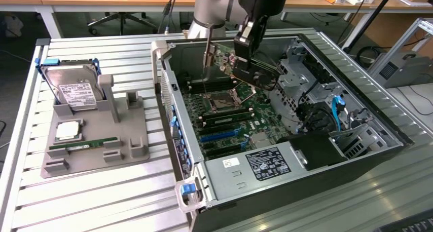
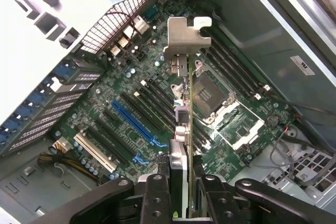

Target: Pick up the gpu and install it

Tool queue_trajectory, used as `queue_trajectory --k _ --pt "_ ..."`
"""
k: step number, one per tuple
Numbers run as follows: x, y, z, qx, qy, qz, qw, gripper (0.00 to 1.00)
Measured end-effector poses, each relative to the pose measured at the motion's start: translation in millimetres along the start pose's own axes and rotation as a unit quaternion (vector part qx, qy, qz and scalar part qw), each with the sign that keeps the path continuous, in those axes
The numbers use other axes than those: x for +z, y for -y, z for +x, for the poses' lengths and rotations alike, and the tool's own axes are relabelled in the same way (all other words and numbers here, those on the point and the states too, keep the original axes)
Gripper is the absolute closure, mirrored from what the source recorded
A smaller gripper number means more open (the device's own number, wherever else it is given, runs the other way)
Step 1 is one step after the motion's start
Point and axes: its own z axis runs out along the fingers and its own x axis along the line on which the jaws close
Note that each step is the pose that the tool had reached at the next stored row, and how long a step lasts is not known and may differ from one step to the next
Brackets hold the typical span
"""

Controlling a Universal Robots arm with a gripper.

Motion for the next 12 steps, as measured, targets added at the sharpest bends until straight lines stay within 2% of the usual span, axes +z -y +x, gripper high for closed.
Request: queue_trajectory --k 12 --pt "0.1 0.0 0.0 -0.013 0.0002 -0.0001 0.9999 0.73"
